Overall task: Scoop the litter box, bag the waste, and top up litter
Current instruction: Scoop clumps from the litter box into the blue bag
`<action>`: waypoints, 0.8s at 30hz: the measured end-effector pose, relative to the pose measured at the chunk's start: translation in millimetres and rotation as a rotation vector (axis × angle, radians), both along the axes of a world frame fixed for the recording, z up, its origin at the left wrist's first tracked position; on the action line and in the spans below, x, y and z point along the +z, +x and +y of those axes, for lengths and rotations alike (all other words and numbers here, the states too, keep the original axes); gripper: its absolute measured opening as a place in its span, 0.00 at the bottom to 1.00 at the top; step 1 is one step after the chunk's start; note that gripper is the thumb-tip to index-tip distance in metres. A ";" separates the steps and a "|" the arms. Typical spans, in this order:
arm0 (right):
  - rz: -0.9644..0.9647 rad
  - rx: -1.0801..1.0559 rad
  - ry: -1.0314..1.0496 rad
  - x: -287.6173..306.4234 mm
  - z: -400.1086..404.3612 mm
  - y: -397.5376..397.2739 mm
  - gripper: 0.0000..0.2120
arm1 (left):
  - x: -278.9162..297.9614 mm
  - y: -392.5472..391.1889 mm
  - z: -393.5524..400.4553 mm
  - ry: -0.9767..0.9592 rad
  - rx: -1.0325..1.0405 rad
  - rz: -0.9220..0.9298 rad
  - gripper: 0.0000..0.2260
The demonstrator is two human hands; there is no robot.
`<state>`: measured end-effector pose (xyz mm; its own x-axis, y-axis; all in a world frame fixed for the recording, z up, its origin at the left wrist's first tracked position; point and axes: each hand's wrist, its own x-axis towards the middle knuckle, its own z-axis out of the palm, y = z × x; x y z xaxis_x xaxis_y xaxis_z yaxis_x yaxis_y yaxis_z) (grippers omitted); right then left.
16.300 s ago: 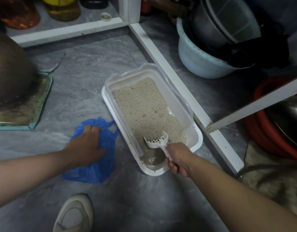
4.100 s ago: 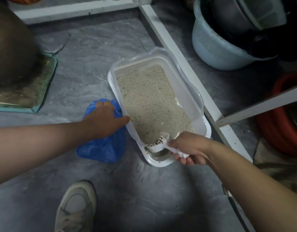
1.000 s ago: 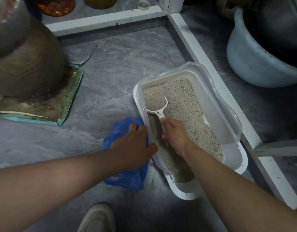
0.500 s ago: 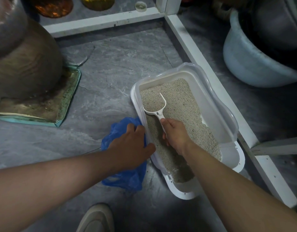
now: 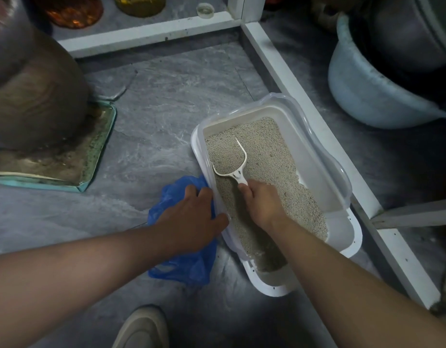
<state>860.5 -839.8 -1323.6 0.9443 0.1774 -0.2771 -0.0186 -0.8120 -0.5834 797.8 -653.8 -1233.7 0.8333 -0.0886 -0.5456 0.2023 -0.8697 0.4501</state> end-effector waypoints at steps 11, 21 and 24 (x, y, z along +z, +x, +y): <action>0.343 -0.190 0.438 14.8 16.3 -2.4 0.19 | -2.4 -1.3 1.6 0.010 0.017 0.028 0.18; 0.450 -0.349 0.718 21.5 13.2 -8.3 0.12 | 1.7 -2.8 2.1 0.042 0.000 0.001 0.14; 0.437 -0.364 0.695 24.7 -1.9 -13.3 0.12 | 1.1 -5.1 3.6 0.057 -0.015 -0.022 0.14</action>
